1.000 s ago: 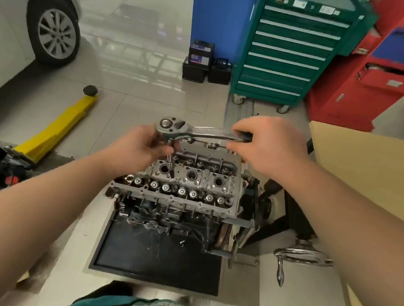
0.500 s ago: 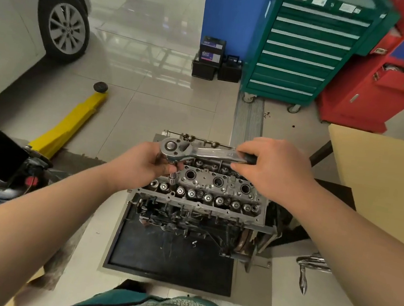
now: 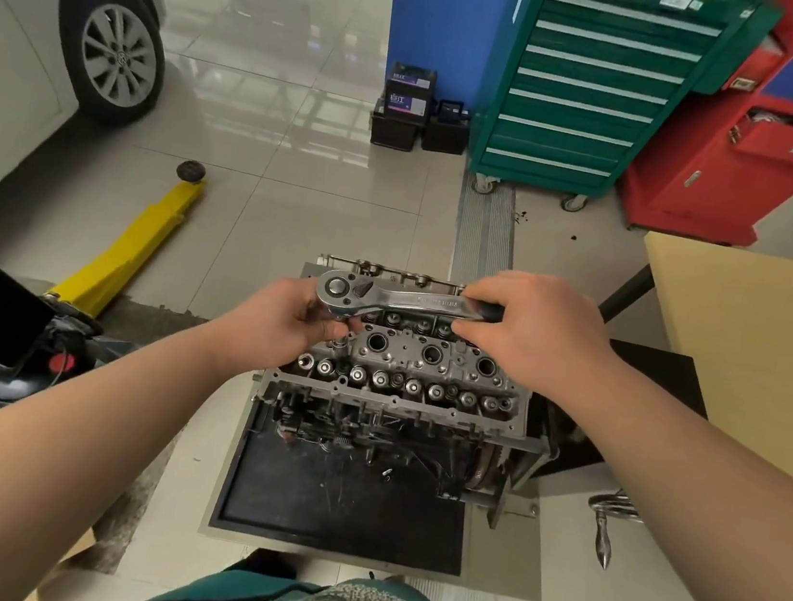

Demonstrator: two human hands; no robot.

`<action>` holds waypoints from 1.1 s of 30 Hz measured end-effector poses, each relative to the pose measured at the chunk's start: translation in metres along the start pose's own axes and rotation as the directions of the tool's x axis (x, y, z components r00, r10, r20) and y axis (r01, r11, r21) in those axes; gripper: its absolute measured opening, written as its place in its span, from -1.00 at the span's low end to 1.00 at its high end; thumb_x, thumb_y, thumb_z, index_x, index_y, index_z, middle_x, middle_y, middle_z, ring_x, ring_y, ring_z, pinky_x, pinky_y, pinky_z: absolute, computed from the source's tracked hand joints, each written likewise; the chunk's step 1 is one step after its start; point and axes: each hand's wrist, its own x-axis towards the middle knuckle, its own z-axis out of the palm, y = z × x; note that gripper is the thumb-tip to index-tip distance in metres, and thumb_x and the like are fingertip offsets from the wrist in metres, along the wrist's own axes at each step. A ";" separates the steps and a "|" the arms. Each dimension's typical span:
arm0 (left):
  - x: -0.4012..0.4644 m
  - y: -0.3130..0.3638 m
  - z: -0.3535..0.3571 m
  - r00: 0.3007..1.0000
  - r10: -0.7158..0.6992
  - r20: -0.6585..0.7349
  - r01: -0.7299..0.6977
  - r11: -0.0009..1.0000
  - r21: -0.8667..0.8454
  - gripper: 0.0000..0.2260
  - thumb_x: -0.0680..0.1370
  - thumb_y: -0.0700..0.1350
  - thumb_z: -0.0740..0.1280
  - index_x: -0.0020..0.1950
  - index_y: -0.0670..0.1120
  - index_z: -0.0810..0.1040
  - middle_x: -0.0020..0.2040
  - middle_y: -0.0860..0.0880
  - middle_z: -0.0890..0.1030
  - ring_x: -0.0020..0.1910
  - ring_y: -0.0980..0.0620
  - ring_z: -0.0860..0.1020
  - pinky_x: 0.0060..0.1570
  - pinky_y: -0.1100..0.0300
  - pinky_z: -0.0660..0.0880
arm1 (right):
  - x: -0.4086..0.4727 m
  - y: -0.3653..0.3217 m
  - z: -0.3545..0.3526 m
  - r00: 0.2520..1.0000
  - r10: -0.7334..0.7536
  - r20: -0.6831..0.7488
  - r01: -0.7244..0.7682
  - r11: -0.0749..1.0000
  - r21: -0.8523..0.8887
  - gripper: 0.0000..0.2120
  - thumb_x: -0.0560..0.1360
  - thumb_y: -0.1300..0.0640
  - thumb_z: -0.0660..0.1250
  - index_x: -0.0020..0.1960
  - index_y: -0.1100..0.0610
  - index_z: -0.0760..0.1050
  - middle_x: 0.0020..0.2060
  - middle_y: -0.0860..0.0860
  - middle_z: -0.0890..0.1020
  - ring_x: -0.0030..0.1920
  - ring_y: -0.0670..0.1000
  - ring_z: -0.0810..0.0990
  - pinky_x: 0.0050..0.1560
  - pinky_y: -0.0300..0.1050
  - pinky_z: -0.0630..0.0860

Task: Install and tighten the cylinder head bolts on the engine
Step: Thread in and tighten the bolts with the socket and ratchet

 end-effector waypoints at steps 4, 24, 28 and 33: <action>-0.001 0.003 0.006 0.999 -0.036 -0.008 0.035 0.998 -0.057 -0.84 0.64 -0.16 0.42 0.12 0.11 0.67 0.06 0.20 0.73 0.06 0.01 0.67 0.16 -0.10 0.62 | 0.002 0.007 -0.002 1.000 -0.009 0.006 0.009 1.000 0.013 -0.83 0.51 -0.22 0.40 -0.16 -0.29 0.42 -0.30 -0.25 0.49 -0.24 -0.16 0.45 -0.30 -0.15 0.24; -0.024 0.005 0.059 0.925 -0.168 -0.341 0.127 0.982 -0.142 -0.88 0.65 -0.17 0.40 0.13 0.02 0.68 -0.15 0.35 0.67 -0.17 0.49 0.58 -0.12 0.46 0.43 | 0.087 0.006 -0.004 0.968 -0.232 0.095 0.244 0.957 -0.156 -0.79 0.52 -0.27 0.40 -0.03 -0.15 0.60 -0.11 -0.19 0.57 0.11 0.02 0.47 0.46 0.19 0.16; -0.011 0.015 0.055 0.910 -0.207 -0.360 0.214 0.977 -0.020 -0.90 0.69 -0.14 0.35 0.12 0.03 0.64 -0.11 0.19 0.68 -0.39 0.35 0.53 -0.41 0.45 0.35 | 0.074 0.003 -0.005 0.977 -0.125 0.174 0.163 0.962 -0.221 -0.69 0.58 -0.27 0.30 -0.19 -0.09 0.47 -0.24 -0.15 0.54 -0.05 0.05 0.55 0.26 0.14 0.38; -0.004 0.020 0.055 0.939 -0.176 -0.295 0.211 0.974 0.088 -0.88 0.69 -0.15 0.33 0.17 -0.04 0.65 -0.25 0.27 0.59 -0.41 0.43 0.50 -0.46 0.50 0.35 | 0.030 0.013 -0.002 0.971 -0.056 0.232 0.137 0.927 -0.349 -0.66 0.63 -0.25 0.21 -0.21 -0.08 0.31 -0.28 -0.11 0.52 -0.28 -0.06 0.48 -0.28 -0.10 0.45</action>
